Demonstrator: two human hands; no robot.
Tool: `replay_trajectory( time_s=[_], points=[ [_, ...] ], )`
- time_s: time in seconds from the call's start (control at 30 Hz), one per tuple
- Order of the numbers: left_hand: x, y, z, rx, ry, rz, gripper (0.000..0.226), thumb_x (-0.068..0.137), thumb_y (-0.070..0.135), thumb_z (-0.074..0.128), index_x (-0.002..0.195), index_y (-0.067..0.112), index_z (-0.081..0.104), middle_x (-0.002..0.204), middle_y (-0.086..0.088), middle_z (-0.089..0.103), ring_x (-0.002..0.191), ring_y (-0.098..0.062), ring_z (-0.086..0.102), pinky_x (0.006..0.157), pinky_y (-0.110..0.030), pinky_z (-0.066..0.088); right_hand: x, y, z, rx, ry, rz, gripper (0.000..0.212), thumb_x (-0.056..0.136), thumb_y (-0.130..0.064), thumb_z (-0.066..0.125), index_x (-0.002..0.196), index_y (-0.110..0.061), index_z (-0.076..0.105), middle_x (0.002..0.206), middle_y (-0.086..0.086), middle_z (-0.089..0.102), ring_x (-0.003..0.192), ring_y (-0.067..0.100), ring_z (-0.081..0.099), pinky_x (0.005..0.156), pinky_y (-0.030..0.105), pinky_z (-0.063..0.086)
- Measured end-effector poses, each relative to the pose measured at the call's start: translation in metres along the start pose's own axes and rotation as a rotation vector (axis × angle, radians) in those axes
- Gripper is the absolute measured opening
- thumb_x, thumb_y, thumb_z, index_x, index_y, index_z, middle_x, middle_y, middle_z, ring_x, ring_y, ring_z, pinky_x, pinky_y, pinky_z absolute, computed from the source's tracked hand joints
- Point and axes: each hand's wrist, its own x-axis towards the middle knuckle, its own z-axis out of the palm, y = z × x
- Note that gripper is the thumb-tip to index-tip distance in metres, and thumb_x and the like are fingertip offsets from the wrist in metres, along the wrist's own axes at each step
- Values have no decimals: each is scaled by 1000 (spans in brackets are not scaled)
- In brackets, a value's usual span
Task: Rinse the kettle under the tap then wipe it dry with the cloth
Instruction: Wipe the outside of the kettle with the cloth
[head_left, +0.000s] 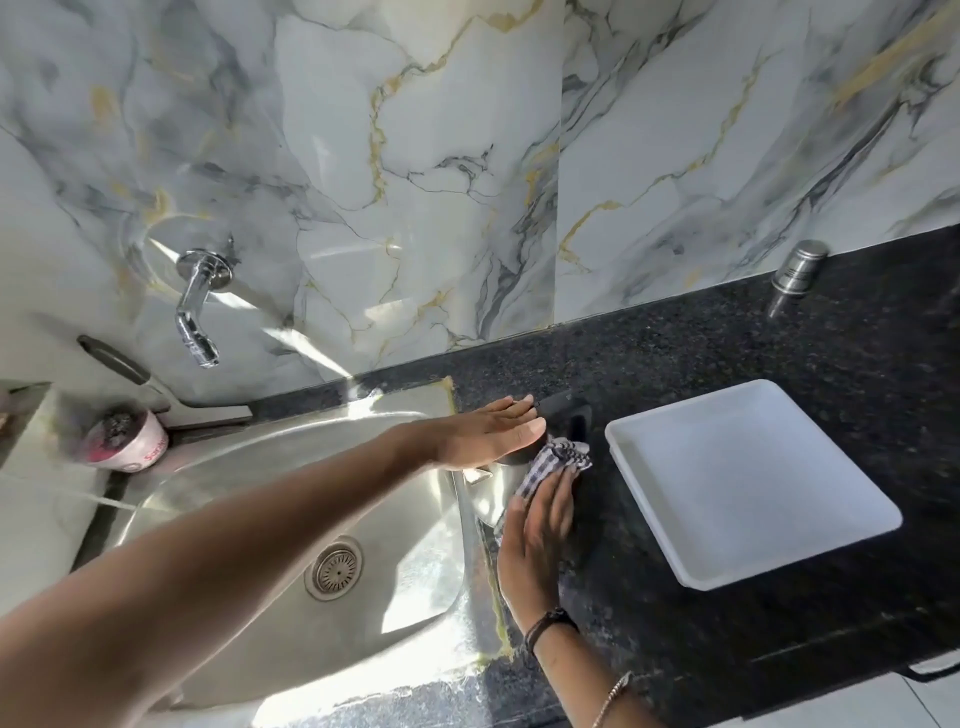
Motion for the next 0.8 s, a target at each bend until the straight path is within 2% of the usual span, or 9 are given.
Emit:
replay_trajectory(
  time_s=[0.2, 0.3, 0.37, 0.43, 0.47, 0.53, 0.63, 0.73, 0.8],
  points=[
    [-2, 5, 6, -8, 4, -9, 116, 65, 91, 1, 158, 20, 3, 167, 2, -11, 150, -13, -18, 113, -27, -12, 35, -9, -22, 205, -11, 176, 63, 108, -37, 26, 162, -11, 5, 172, 7, -1, 158, 16, 2, 129, 44, 4],
    [-2, 3, 4, -21, 7, -21, 120, 63, 95, 0, 158, 22, 3, 167, 4, -10, 152, -14, -16, 120, -37, -12, 26, -23, -17, 161, 54, 140, 62, 105, -17, 44, 160, -6, 16, 169, 10, 14, 156, 21, 14, 127, 35, 11],
    [-1, 3, 2, -13, -4, -39, 124, 60, 97, -1, 159, 22, 3, 167, 6, -10, 152, -13, -16, 124, -46, -8, 20, -27, -18, 162, 133, 160, 58, 101, 5, 41, 157, -2, 27, 166, 14, 26, 154, 26, 25, 121, 28, 19],
    [-2, 5, -2, -7, -22, -54, 125, 59, 98, -3, 159, 24, 3, 167, 8, -9, 152, -11, -15, 124, -50, -6, 13, -28, -25, 157, 142, 122, 59, 98, 14, 36, 154, -2, 32, 163, 15, 32, 152, 27, 30, 121, 30, 23],
    [-3, 6, -4, -8, -33, -61, 123, 58, 98, -3, 159, 26, 3, 167, 8, -9, 152, -10, -14, 123, -50, -6, 8, -26, -30, 134, 135, 62, 60, 98, 15, 35, 155, -3, 32, 164, 14, 32, 152, 26, 30, 123, 36, 25],
    [-5, 7, -6, -41, -47, -79, 117, 61, 96, -1, 158, 30, 3, 167, 10, -7, 152, -9, -13, 123, -52, -2, -4, -16, -43, -10, 112, -227, 66, 95, 16, 36, 157, -6, 26, 165, 15, 29, 154, 25, 26, 124, 42, 26],
    [-8, 9, -8, -149, -51, -95, 106, 70, 89, 4, 158, 31, 3, 167, 10, -4, 152, -10, -11, 123, -56, 9, 1, 1, -61, -535, -28, -765, 93, 77, 12, 48, 161, -11, 14, 166, 18, 26, 156, 32, 17, 127, 44, 13],
    [-7, 10, -7, -133, -48, -81, 103, 70, 86, 2, 157, 31, 1, 168, 6, -4, 153, -13, -13, 120, -57, -9, 27, 5, -62, -952, -183, -949, 94, 74, -2, 61, 158, -9, 20, 166, 13, 21, 153, 38, 16, 124, 55, 10],
    [-6, 10, -4, -119, -42, -83, 104, 68, 87, 1, 157, 33, 1, 168, 6, -5, 153, -13, -14, 120, -56, -12, 36, 12, -59, -1100, -227, -1068, 86, 78, -7, 61, 155, -9, 24, 165, 8, 19, 154, 37, 11, 123, 56, 6]
  ],
)
